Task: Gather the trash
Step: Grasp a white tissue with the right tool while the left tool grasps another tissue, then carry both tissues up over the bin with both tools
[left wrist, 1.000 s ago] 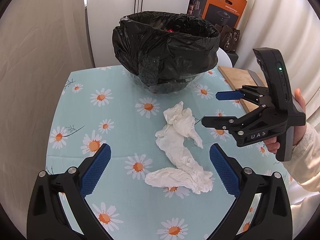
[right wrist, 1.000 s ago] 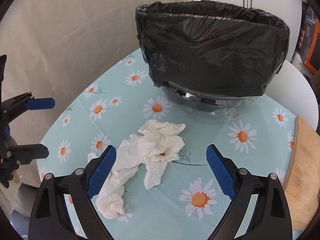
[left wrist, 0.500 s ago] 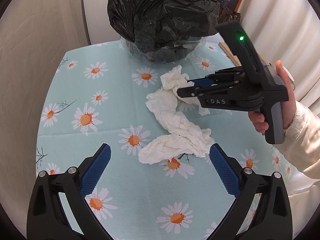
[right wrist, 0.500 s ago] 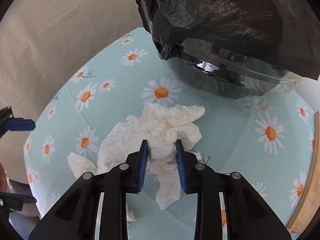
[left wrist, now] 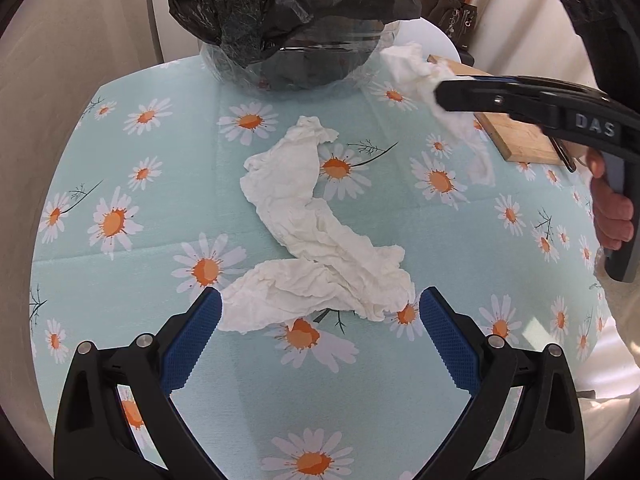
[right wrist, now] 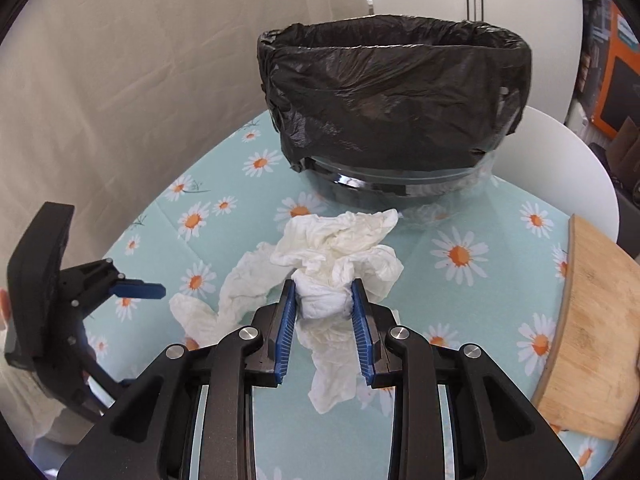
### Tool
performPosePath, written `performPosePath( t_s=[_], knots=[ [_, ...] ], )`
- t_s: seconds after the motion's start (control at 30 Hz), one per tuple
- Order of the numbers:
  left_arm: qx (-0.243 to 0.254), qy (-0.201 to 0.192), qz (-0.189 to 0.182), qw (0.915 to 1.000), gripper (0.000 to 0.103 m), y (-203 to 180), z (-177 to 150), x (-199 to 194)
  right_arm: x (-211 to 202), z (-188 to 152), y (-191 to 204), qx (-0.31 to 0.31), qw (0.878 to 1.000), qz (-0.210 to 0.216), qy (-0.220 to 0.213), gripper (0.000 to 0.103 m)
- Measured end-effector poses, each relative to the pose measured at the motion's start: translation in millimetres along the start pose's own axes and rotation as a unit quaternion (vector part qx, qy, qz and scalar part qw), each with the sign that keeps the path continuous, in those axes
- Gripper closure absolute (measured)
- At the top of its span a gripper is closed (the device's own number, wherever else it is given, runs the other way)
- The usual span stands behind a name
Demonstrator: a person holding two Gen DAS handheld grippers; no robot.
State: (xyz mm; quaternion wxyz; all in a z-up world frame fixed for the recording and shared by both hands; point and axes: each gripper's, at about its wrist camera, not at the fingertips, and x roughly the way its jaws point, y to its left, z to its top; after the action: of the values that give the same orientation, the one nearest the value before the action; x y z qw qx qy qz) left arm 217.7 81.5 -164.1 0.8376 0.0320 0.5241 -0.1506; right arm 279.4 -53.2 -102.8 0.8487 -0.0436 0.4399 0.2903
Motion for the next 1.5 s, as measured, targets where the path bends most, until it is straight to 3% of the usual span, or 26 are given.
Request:
performPosePath(
  t_s=[0.43, 0.53, 0.63, 0.67, 0.7, 1.0, 1.5],
  knots=[
    [-0.001, 0.015, 0.022, 0.9996, 0.009, -11, 15, 36, -46, -72, -36, 0.039, 0.997, -0.061, 0.024, 0.077],
    [-0.015, 0.025, 0.004, 0.9996, 0.018, -9, 13, 42, -56, -84, -40, 0.043, 0.996, -0.075, 0.028, 0.077],
    [-0.031, 0.019, -0.029, 0.9989, 0.045, -4, 12, 37, -66, -94, -43, 0.052, 0.995, -0.086, 0.027, 0.077],
    [-0.039, 0.021, -0.048, 0.9979, 0.06, -2, 11, 36, -69, -96, -44, 0.055, 0.994, -0.087, 0.025, 0.077],
    [-0.044, 0.023, -0.057, 0.9972, 0.064, -1, 10, 35, -72, -98, -44, 0.057, 0.994, -0.089, 0.024, 0.077],
    [-0.014, 0.012, -0.03, 0.9994, 0.069, -13, -3, 5, -94, -103, -31, 0.047, 0.995, -0.091, 0.004, 0.077],
    [0.001, -0.056, 0.035, 0.9978, 0.069, -18, -1, -91, -142, -75, -3, 0.006, 0.995, -0.071, -0.067, 0.077]
  ],
)
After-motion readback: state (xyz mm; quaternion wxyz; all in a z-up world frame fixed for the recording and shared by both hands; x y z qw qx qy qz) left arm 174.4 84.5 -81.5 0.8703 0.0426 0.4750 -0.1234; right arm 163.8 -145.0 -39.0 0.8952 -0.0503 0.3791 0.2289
